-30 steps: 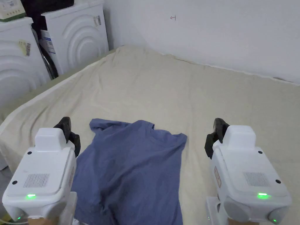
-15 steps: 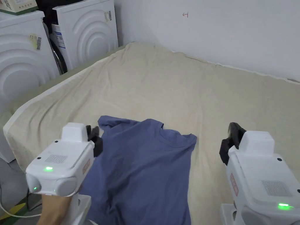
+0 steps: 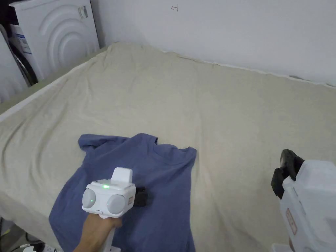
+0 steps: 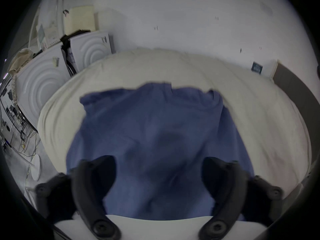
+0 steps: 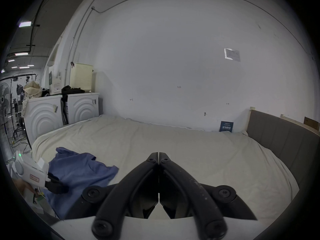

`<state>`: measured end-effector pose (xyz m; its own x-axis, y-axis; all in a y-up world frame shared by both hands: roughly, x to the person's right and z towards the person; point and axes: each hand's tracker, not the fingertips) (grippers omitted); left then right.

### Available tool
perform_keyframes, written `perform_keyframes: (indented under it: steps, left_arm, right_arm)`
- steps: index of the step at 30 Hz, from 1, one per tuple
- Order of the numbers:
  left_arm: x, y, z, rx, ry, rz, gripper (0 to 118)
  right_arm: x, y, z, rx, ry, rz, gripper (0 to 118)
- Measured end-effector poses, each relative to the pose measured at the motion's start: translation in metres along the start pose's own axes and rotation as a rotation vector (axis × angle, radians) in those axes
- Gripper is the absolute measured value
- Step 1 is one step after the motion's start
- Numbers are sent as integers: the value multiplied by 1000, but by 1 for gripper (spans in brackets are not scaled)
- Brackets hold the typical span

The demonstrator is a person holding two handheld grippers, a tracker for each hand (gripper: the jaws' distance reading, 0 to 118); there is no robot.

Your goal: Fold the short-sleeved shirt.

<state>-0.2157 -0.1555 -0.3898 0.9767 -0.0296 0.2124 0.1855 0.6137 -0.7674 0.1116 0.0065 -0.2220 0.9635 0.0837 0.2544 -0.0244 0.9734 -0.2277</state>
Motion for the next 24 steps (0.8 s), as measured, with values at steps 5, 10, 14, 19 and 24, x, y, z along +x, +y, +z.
perform_keyframes:
  steps: [5,10,14,19,24]
  left_arm:
    - [13,-13,4,17,-12,33,4]
    - [-1,-2,22,56,-76,105,3]
    - [-3,22,71,157,-168,145,3]
    - [38,68,132,303,-235,-2,3]
    - [99,119,189,464,-381,-108,3]
  right_arm:
    - [17,-7,-1,-29,-31,-6,1]
    - [40,-9,2,-26,-48,-18,1]
    - [61,-8,6,-9,-73,-26,1]
    - [86,-5,21,22,-107,-52,1]
    - [115,-4,43,54,-155,-56,1]
